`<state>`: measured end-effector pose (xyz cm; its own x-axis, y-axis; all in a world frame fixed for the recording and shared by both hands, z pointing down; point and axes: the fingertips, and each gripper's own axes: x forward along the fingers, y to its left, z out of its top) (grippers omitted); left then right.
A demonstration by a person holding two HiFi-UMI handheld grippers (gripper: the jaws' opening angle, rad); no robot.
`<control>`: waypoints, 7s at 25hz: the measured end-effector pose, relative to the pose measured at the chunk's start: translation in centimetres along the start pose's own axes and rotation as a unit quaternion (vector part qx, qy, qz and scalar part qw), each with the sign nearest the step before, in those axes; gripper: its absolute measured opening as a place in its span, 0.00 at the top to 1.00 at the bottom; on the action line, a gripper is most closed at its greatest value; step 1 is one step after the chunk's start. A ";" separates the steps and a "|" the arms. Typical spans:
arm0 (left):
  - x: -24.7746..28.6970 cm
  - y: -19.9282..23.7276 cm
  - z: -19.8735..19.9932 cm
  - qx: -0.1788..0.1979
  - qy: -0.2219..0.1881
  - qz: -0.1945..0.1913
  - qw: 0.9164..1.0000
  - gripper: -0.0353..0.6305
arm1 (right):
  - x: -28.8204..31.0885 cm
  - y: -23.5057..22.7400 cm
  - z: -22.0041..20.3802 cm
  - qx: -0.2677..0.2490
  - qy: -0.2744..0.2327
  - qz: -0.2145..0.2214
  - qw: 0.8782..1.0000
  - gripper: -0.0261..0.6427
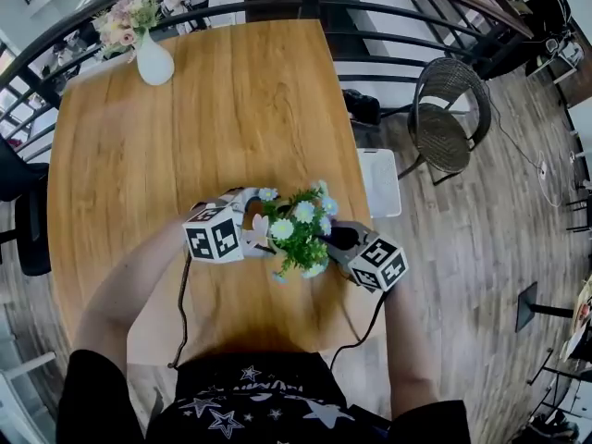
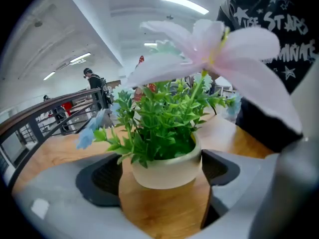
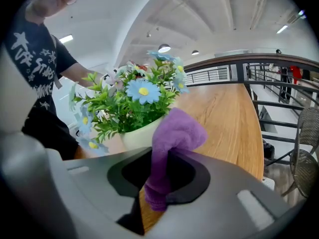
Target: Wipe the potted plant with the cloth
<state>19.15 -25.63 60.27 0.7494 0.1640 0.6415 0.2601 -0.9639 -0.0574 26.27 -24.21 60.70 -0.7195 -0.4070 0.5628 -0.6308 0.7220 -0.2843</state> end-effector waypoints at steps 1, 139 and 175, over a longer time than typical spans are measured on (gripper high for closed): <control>0.2 0.0 0.1 0.002 0.005 -0.012 1.000 0.18 | 0.0 -0.1 0.0 0.001 -0.002 0.004 1.000 0.84; 2.0 -4.1 -2.5 -0.238 0.039 0.279 0.929 0.32 | 1.3 9.4 -2.3 0.026 0.014 -0.113 0.993 0.84; -8.5 -15.7 -4.1 -0.210 -0.090 0.234 0.945 0.32 | -1.0 18.9 -4.6 0.108 -0.029 -0.304 0.946 0.83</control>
<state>6.20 -12.73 58.85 0.8238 -0.3049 0.4780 -0.3625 -0.9315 0.0305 16.43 -7.54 58.32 -0.2149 -0.7447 0.6319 -0.9735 0.2152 -0.0774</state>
